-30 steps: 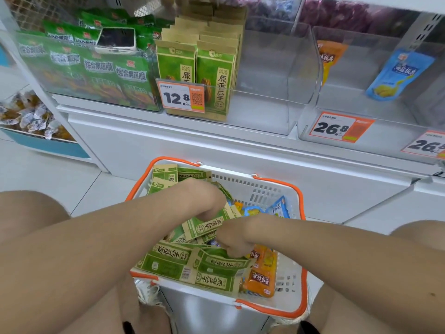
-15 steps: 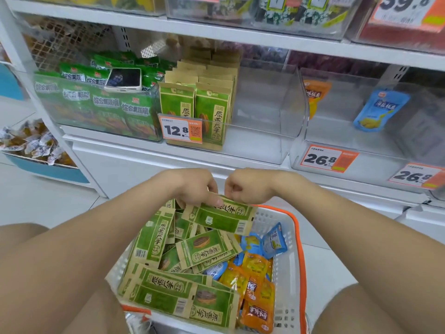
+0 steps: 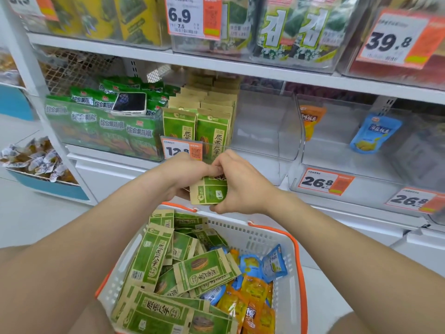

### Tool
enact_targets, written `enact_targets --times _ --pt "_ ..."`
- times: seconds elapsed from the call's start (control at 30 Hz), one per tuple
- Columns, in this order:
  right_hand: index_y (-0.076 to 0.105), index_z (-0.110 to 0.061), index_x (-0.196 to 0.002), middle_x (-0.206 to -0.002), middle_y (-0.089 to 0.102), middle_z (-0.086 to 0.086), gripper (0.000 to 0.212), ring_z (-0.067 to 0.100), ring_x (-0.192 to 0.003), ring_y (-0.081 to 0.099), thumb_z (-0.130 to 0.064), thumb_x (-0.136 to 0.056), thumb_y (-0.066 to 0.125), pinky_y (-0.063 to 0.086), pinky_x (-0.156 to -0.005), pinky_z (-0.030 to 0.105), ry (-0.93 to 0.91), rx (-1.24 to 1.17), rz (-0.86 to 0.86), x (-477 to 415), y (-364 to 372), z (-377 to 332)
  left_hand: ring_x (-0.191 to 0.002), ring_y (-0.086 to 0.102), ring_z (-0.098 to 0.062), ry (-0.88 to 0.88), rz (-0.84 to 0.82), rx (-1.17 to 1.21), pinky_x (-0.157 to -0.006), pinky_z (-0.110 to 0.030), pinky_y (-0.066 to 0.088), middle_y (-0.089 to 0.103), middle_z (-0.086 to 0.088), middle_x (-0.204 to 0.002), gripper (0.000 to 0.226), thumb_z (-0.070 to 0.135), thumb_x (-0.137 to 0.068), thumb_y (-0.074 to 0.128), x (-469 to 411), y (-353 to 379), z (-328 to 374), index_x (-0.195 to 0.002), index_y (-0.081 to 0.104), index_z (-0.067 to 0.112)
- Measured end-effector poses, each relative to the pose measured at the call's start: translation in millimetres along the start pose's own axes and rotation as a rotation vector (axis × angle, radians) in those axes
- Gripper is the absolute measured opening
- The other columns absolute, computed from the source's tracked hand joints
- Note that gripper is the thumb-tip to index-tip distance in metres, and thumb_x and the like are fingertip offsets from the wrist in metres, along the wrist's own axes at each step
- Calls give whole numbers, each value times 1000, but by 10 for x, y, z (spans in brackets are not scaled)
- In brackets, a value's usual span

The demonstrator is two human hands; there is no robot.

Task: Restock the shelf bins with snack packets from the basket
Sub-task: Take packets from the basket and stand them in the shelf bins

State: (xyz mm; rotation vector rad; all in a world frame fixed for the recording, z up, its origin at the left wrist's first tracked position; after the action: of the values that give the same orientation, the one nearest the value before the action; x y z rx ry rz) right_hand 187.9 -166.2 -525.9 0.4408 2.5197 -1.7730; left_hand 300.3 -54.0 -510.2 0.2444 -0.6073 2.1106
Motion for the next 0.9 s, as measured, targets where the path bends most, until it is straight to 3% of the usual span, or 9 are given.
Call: enact_targets --times 0.1,0.23,0.33,0.47,0.6,0.7,0.77,0.9 --pt "56 -23 -104 -98 62 -8 63 12 -87 59 -44 -58 93 50 -72 30 80 -150 12 -4 -62 -13 -78 78 -23 21 5 52 -75 -38 65 81 -7 -88 31 40 -89 79 31 -19 52 -103 77 12" --pt "61 -25 -118 -108 71 -7 43 10 -99 69 -32 -79 78 57 -92 39 257 -596 89 -11 -117 43 -71 75 -23 6 18 312 -71 -37 55 80 -9 -86 61 67 -100 43 34 -98 105 -101 74 14" --pt "55 -23 -126 -117 71 -2 38 14 -110 68 -26 -89 65 55 -100 46 376 -879 250 -42 -200 85 -76 70 -22 139 113 274 -69 -35 51 79 -3 -86 58 60 -107 38 6 -99 129 -106 77 16" --pt "71 -11 -121 -110 78 10 22 30 -102 76 -14 -99 68 61 -90 50 342 -1132 338 -33 -245 6 -95 77 -28 383 135 282 -78 -40 64 79 -9 -103 40 42 -112 44 48 15 165 -118 71 13" --pt "68 -6 -123 -113 77 17 25 39 -103 75 -14 -99 70 59 -92 59 409 -1302 419 -15 -187 -19 -89 77 -27 440 188 226 -69 -35 64 78 -13 -99 49 47 -111 44 46 41 152 -112 70 5" --pt "61 -9 -127 -117 76 13 30 35 -106 74 -15 -99 70 59 -93 60 407 -1297 468 -24 -201 -43 -73 67 -21 503 303 16 -68 -40 55 69 -4 -81 54 57 -108 40 54 51 150 -96 62 9" --pt "58 -16 -127 -118 75 6 28 26 -108 74 -22 -101 68 58 -96 57 382 -1152 454 -37 -217 -68 -69 53 -17 565 417 -115 -65 -39 41 54 2 -75 46 50 -110 37 78 64 157 -87 51 13" --pt "53 -25 -127 -122 71 -7 28 11 -112 69 -32 -102 64 56 -102 50 340 -920 325 -77 -306 -64 -67 49 -13 675 587 -241 -61 -41 23 49 4 -71 38 40 -113 37 71 30 148 -84 42 16"
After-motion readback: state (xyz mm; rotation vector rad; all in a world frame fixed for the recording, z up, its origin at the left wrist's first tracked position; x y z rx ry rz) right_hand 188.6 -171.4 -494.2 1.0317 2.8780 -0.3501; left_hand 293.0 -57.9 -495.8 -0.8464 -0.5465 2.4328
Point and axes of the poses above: each hand's wrist, its own x-axis away from the middle knuckle, its own y-axis out of the palm, z = x × y, the point moved 2 cm from there along -x, towards the middle knuckle
